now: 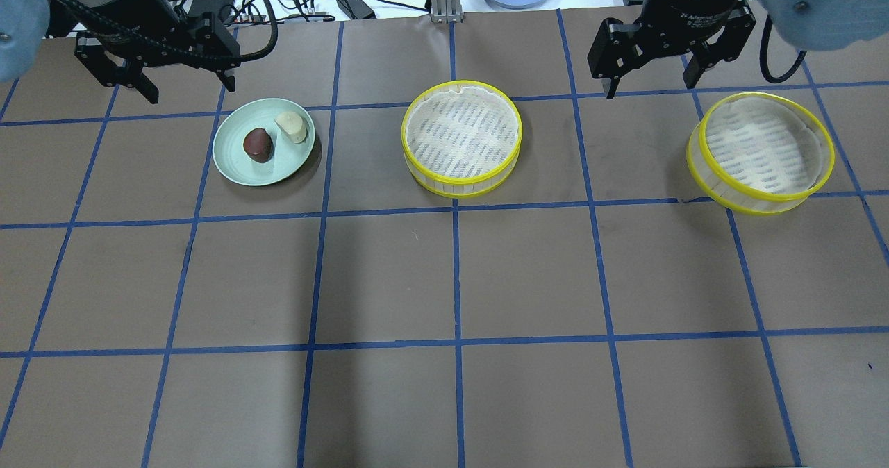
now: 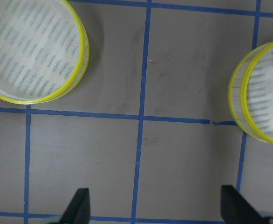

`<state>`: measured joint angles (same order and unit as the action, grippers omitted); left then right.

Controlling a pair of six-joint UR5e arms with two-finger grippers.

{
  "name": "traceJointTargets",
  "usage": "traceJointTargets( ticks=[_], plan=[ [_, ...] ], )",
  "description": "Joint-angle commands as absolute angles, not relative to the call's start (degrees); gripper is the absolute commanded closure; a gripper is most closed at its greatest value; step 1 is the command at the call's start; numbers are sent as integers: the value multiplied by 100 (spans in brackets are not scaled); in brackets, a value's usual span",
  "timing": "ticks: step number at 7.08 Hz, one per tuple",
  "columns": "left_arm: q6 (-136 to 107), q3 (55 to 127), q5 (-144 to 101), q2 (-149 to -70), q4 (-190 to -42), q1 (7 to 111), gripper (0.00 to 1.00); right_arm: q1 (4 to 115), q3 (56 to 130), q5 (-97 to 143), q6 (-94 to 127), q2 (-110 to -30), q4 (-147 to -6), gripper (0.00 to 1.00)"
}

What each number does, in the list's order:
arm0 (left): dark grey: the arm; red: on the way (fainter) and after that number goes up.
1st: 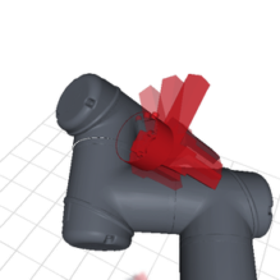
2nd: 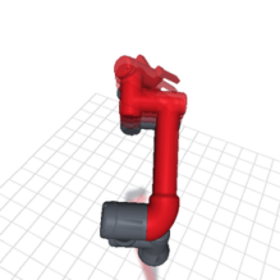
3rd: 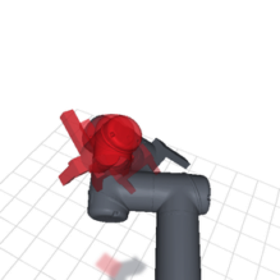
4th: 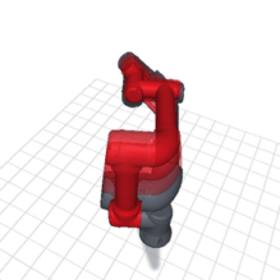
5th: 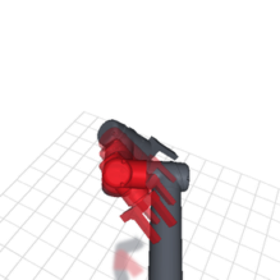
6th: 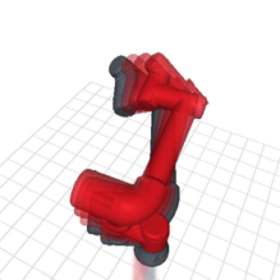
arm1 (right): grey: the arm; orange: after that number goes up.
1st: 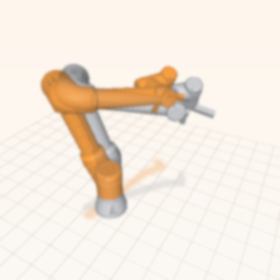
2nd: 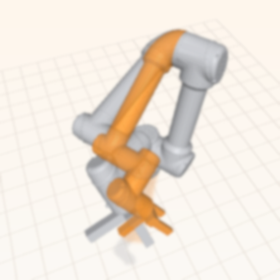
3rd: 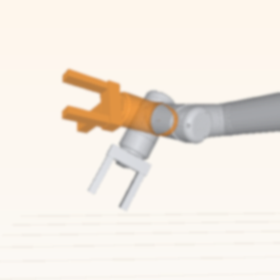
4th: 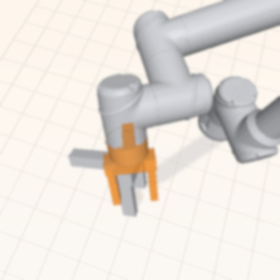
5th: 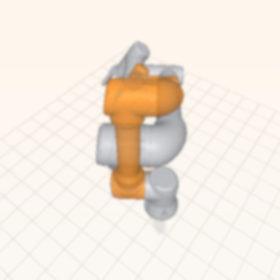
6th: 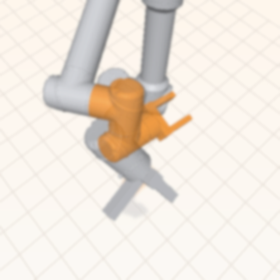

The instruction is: Stack buns with steamer

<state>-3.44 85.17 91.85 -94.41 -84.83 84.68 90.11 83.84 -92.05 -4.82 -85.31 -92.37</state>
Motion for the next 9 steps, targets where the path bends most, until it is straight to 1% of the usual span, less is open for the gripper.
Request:
traceJointTargets(
  ticks=[1,2,3,5,6,8,9],
  plan=[
    [-343,8517,9185,-9448,-8438,8446,0,8040,8350,-9203,-1506,-8228,-9465,0],
    [-291,8517,9185,-9500,-8429,8403,0,7372,8280,-9237,-2451,-8044,-9475,0],
    [-229,8560,9176,-9745,-8194,8376,0,6791,8262,-9429,-3296,-7877,-9918,0],
    [-211,9112,8913,-10237,-6467,8376,0,5945,8253,-9449,-4528,-7062,-10998,0],
    [7,9149,8903,-10500,-6077,8376,0,5663,8253,-9300,-4631,-6771,-11100,0],
    [325,9149,8886,-11098,-5382,8376,0,5538,8270,-9211,-4632,-6305,-11170,0],
    [334,9149,8747,-11353,-5100,8376,0,5485,8297,-9185,-4623,-5980,-11580,0]
  ],
)
